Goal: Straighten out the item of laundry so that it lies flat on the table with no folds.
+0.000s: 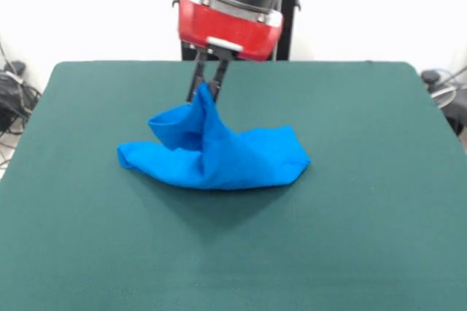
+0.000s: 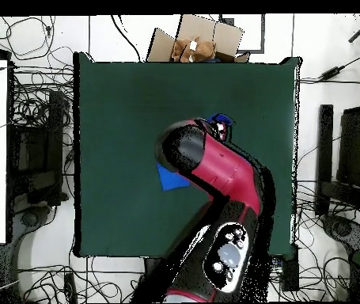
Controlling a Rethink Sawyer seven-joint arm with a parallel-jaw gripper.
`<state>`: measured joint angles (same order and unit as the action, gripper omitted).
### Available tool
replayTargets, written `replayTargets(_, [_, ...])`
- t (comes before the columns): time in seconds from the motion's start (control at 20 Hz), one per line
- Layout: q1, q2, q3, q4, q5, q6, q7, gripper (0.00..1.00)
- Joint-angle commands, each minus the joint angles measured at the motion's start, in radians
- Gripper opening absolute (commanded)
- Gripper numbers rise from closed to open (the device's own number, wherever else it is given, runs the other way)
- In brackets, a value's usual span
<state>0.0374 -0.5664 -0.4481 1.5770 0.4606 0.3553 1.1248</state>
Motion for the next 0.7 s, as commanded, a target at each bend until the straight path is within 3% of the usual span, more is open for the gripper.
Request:
replayTargets(0.05, [0.003, -0.059, 0.209, 0.124, -0.050, -0.027, 0.147, 0.00])
replayTargets(0.7, [0.029, -0.040, 0.188, 0.109, -0.071, -0.048, 0.195, 0.00])
